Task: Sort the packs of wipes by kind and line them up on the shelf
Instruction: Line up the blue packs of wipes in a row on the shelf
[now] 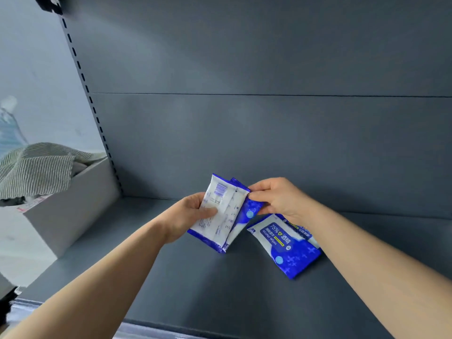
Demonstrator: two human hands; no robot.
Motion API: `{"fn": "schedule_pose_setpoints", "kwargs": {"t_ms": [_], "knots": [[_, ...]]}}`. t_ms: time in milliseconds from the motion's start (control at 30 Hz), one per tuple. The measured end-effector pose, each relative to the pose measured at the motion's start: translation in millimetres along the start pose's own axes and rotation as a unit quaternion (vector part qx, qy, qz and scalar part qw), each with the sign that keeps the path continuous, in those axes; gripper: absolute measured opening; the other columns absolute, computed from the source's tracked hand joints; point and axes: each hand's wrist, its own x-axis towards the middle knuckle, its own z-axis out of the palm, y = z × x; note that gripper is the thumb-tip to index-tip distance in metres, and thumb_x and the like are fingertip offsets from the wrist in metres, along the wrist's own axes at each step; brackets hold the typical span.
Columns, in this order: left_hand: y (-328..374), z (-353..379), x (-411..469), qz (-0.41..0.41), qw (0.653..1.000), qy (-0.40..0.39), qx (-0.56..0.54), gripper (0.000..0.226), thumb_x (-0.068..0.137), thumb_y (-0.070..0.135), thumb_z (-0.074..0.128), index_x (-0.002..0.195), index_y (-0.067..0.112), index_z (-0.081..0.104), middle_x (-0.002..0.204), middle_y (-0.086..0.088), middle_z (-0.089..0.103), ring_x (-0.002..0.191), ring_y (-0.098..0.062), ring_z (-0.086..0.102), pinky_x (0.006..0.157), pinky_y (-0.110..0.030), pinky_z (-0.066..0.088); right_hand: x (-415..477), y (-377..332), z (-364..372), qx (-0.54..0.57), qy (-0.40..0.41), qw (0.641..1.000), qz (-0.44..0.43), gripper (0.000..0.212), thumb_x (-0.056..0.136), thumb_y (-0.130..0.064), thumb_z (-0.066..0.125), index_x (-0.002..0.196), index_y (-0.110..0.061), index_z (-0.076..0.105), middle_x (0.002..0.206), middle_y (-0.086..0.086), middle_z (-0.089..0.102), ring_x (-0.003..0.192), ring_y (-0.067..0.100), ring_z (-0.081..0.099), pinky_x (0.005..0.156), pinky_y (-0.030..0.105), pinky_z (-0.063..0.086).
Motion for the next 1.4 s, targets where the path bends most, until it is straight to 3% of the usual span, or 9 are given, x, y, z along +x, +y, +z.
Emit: {"fn": "schedule_pose_setpoints", "kwargs": {"t_ms": [200,300,633,767,833,1067,1167,1267,1400], "knots": [[-9,-24,7,0.040,0.983,0.138,0.117,0.024,0.088,0.008,0.062,0.090,0.029,0.073,0.097,0.000,0.067,0.084,-0.015,0.059,0.067,-0.019,0.044,-1,-4,-1,0.040,0.060,0.997,0.025,0.008,0.095,-0.005,0.052,0.099,-0.006,0.059,0.090,0.010,0.067,0.077,0.015,0.066,0.070,0.032,0.059],[-16,-37,7,0.030,0.965,0.158,0.206,0.025,0.084,0.022,0.064,0.092,0.044,0.074,0.112,0.001,0.057,0.116,-0.026,0.052,0.081,-0.031,0.051,-2,-3,-2,0.069,0.066,0.995,0.037,0.008,0.097,-0.008,0.049,0.100,-0.006,0.057,0.096,0.013,0.067,0.086,0.021,0.067,0.080,0.045,0.057],[-14,-41,-16,-0.044,0.993,0.025,0.107,0.038,0.093,0.001,0.045,0.112,0.022,0.070,0.119,0.011,0.065,0.114,-0.002,0.054,0.098,-0.013,0.041,-7,1,0,0.088,0.094,0.990,0.062,0.009,0.099,-0.009,0.045,0.096,-0.010,0.053,0.094,0.012,0.067,0.082,0.021,0.067,0.068,0.042,0.059],[-17,-38,-10,-0.065,0.994,0.037,-0.079,0.030,0.082,-0.004,0.053,0.108,-0.005,0.067,0.119,-0.017,0.066,0.112,-0.026,0.060,0.106,-0.035,0.043,-8,-1,-5,0.100,0.114,0.986,0.062,0.008,0.099,-0.009,0.045,0.099,-0.010,0.054,0.098,0.012,0.066,0.082,0.021,0.067,0.062,0.040,0.059],[-16,-35,-7,-0.073,0.995,0.046,-0.058,0.027,0.085,-0.004,0.058,0.111,-0.005,0.065,0.116,-0.020,0.067,0.109,-0.029,0.063,0.102,-0.034,0.046,-8,1,-6,0.102,0.106,0.987,0.066,0.008,0.099,-0.009,0.045,0.099,-0.009,0.053,0.099,0.013,0.067,0.084,0.021,0.067,0.062,0.039,0.059],[-20,-26,0,-0.060,0.992,0.103,-0.038,0.098,0.080,-0.016,0.064,0.151,0.028,0.013,0.088,-0.003,0.075,0.075,-0.019,0.071,0.073,-0.038,0.058,-1,8,7,0.106,0.061,0.989,0.081,0.015,0.096,0.004,0.042,0.098,-0.007,0.053,0.094,0.015,0.066,0.082,0.024,0.067,0.064,0.042,0.060],[-9,-25,2,-0.058,0.993,0.095,-0.026,0.076,0.091,-0.004,0.058,0.150,0.026,0.020,0.103,-0.002,0.072,0.076,-0.019,0.072,0.058,-0.035,0.059,4,12,13,0.099,0.041,0.991,0.076,0.020,0.089,0.011,0.049,0.099,-0.006,0.053,0.097,0.016,0.066,0.085,0.026,0.068,0.069,0.043,0.059],[0,-20,4,-0.066,0.995,0.075,0.017,0.040,0.095,0.009,0.057,0.133,0.005,0.045,0.105,-0.008,0.071,0.085,-0.022,0.071,0.072,-0.036,0.060,9,17,22,0.058,0.052,0.995,0.069,0.020,0.086,0.013,0.054,0.093,-0.006,0.052,0.096,0.017,0.066,0.080,0.026,0.069,0.068,0.039,0.060],[3,-5,2,-0.051,0.997,0.033,0.038,0.040,0.075,0.016,0.080,0.110,0.006,0.063,0.098,-0.007,0.075,0.085,-0.020,0.072,0.071,-0.027,0.057,16,26,27,0.053,0.092,0.990,0.092,0.018,0.085,0.011,0.057,0.090,-0.005,0.052,0.103,0.021,0.065,0.088,0.030,0.069,0.073,0.044,0.059]]}}
